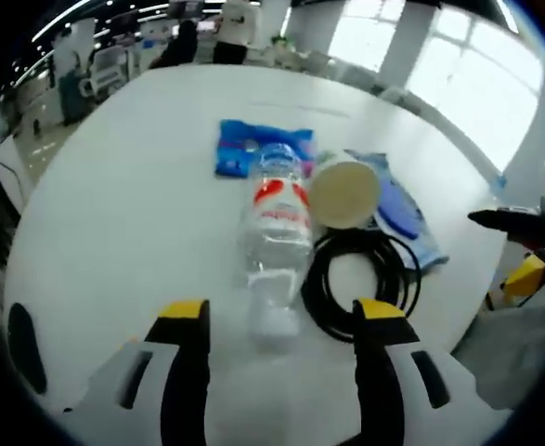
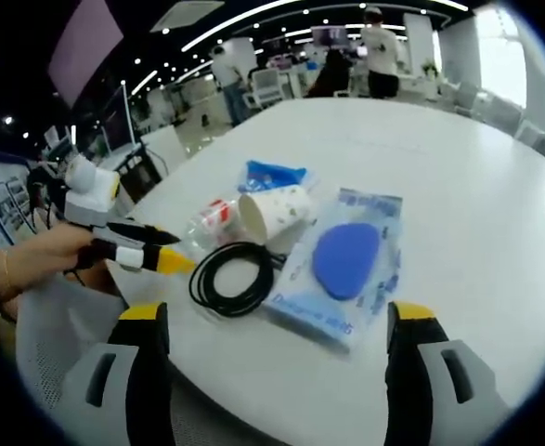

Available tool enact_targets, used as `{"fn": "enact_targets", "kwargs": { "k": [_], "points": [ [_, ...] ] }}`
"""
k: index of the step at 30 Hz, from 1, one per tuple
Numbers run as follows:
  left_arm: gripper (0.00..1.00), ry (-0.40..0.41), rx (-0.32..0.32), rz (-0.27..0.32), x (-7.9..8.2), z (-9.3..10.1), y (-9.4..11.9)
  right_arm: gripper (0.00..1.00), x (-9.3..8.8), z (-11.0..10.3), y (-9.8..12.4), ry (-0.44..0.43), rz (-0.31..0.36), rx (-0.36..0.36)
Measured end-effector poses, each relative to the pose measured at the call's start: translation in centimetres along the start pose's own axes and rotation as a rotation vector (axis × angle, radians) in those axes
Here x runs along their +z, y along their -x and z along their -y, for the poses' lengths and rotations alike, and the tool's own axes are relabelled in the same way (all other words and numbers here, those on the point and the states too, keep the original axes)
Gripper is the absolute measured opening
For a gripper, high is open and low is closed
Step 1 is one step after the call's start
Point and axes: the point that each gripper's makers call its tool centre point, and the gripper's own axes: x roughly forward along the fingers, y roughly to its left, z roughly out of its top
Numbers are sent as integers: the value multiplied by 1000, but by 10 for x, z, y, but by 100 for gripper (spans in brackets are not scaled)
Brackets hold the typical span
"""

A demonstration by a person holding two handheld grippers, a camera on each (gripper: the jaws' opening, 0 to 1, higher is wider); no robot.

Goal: Arrange the tabletop items into an orderly group along one side of the table until the central work area is clear of visible clutter.

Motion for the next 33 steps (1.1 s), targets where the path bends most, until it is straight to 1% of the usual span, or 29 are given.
{"fn": "enact_targets", "kwargs": {
  "k": [2, 5, 7, 11, 13, 17, 19, 21, 23, 24, 30, 33],
  "points": [
    [51, -2, -2, 21, 4, 0, 0, 97, 0, 0, 0, 1, -2, 1],
    [46, -7, 2, 38, 8, -1, -1, 96, 0, -1, 0, 0, 0, 4],
    [44, -16, 5, 26, 9, -2, -3, 96, 1, -1, 0, -1, 1, 5],
    [36, -12, -11, 28, 13, 0, -7, 96, 1, -2, 1, -4, 4, 9],
    [31, -15, 4, 26, 11, -2, -11, 96, 1, -1, 1, -5, 4, 8],
    [31, -9, 5, 4, 5, -2, -15, 96, 1, 0, 2, -9, 3, 5],
    [27, -3, 4, -1, 4, -4, -15, 96, 1, 0, 2, -9, 2, 5],
    [24, 26, 4, -19, 1, -9, -15, 96, 2, -1, 1, -10, 8, 10],
    [22, 46, -7, -31, -2, -7, -15, 96, 1, -2, 1, -8, 5, 12],
    [22, 37, -6, -21, 0, -7, -15, 96, 0, -2, 0, -5, 0, 12],
    [21, 17, 2, -32, 2, -5, -13, 96, 0, -2, 1, -4, -2, 9],
    [21, 12, 9, -16, 6, -6, -8, 96, -2, -2, 1, -1, -8, 10]
  ]
}}
